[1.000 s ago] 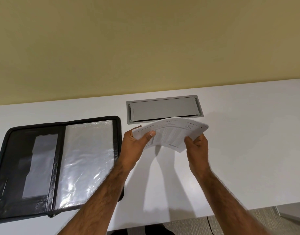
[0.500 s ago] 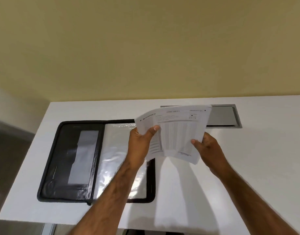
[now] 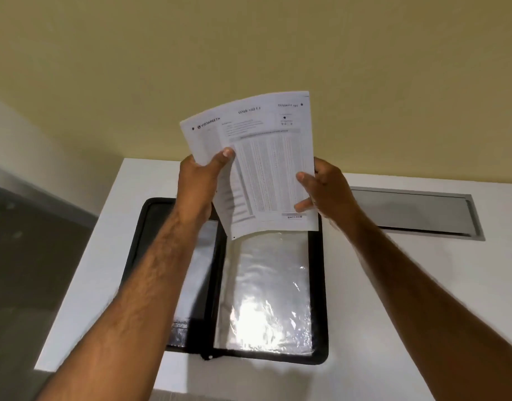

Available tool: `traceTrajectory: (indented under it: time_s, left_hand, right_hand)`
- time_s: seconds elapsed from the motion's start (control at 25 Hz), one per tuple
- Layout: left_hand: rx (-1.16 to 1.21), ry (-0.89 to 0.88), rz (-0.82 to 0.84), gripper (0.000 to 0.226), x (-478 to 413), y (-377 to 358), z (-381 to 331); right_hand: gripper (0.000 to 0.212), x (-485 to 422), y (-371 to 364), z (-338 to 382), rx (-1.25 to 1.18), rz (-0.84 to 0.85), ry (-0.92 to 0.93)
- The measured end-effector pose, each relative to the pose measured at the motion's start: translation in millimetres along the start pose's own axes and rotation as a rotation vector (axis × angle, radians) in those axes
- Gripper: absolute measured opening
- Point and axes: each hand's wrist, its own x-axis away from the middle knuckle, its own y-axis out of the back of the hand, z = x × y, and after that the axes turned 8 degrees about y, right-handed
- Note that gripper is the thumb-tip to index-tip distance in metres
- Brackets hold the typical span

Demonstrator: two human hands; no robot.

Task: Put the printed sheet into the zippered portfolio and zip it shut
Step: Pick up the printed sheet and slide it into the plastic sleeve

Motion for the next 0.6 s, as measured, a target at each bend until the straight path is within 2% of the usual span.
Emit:
traceTrajectory:
  time_s: [0.12,0.2,0.24,0.32,0.44,0.52,0.6]
  left_hand:
    - [-0.006,-0.035,-0.145,0.03,-45.3,16.6,12.8]
    - [-0.141,-0.042,-0.294,0.032,-57.3,27.3,44.5]
    - [-0.262,-0.063,-0.305,0.028,-56.0,30.7,65.3]
    - [-0.605,-0.063,-0.118,0.024,-48.5,32.9,111.7]
    - [-1.161,-0.136,0.214,0.039,-44.2,25.9,171.0]
    - [-1.409,-0.258,0.306,0.049,-45.4,15.7,192.5]
    - [-1.562,-0.358,0.327,0.052,-45.5,4.6,201.6]
  right_hand:
    - [0.028,-23.2,-11.4,8.9,-0.015,-0.128,0.051]
    - [0.029,-35.2,-8.0,12.1,-0.041,-0.217,0.051]
    - [0.028,-39.4,-4.5,13.0,-0.025,-0.245,0.055]
    - [0.025,-46.9,2.4,12.7,0.051,-0.251,0.076]
    - [0.019,-57.8,8.9,6.5,0.291,-0.19,0.179]
    - [0.016,-61.7,10.9,0.8,0.466,-0.151,0.283]
    - [0.015,-64.6,13.0,-3.1,0.591,-0.126,0.364]
